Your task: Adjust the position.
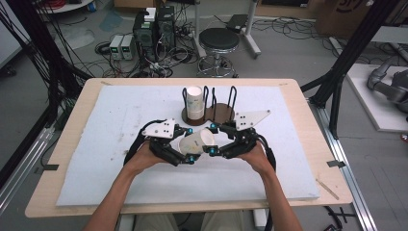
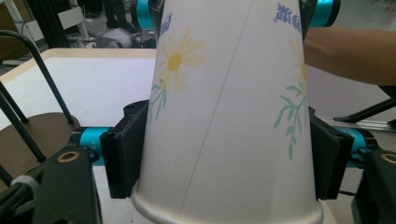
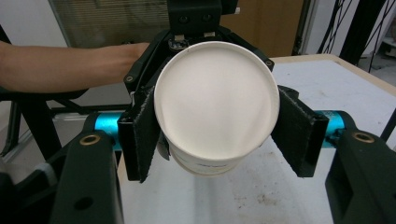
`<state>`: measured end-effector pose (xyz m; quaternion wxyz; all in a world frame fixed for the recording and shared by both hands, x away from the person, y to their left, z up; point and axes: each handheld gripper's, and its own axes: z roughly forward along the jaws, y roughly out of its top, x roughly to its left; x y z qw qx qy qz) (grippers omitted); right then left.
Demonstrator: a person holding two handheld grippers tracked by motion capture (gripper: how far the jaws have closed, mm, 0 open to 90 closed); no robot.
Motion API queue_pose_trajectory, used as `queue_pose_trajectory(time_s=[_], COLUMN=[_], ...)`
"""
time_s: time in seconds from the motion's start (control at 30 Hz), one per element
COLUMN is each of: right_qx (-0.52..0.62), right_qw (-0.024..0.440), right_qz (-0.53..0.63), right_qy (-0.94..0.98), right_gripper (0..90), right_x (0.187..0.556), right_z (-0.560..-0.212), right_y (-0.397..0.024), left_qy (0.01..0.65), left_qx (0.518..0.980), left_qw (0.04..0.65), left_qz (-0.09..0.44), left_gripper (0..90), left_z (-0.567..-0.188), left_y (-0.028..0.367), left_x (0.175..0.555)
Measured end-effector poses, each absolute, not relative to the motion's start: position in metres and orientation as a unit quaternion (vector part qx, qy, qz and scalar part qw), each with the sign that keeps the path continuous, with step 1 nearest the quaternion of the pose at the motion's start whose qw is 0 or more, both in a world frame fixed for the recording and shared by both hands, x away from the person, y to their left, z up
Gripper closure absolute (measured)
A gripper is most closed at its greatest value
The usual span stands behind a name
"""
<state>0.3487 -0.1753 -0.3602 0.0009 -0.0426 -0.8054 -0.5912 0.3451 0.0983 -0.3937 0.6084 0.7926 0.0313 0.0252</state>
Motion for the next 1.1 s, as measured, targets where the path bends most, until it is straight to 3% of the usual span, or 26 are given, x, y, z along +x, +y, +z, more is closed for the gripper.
queue_pose_trajectory(time_s=[0.07, 0.13, 0.2, 0.63, 1.1], right_qx=[-0.041, -0.043, -0.044, -0.071, -0.055], right_qw=[-0.006, 0.001, 0.0, -0.011, -0.032], right_qz=[-0.591, -0.595, -0.594, -0.578, -0.439], right_qy=[-0.805, -0.802, -0.803, -0.813, -0.896], right_gripper=[32.7, 18.6, 14.9, 14.7, 14.7], right_x=[0.347, 0.346, 0.345, 0.345, 0.342], right_z=[-0.36, -0.361, -0.361, -0.361, -0.348], right_y=[-0.175, -0.173, -0.172, -0.173, -0.162], left_qy=[0.033, 0.037, 0.038, 0.038, 0.015], left_qx=[0.793, 0.792, 0.793, 0.806, 0.907], left_qw=[0.608, 0.609, 0.608, 0.59, 0.42], left_qz=[0.025, 0.025, 0.026, 0.032, 0.037], left_gripper=[26.9, 27.0, 27.1, 27.6, 27.6], left_z=[-0.394, -0.394, -0.394, -0.39, -0.368], left_y=[0.098, 0.099, 0.099, 0.105, 0.111], left_x=[0.345, 0.346, 0.346, 0.343, 0.341])
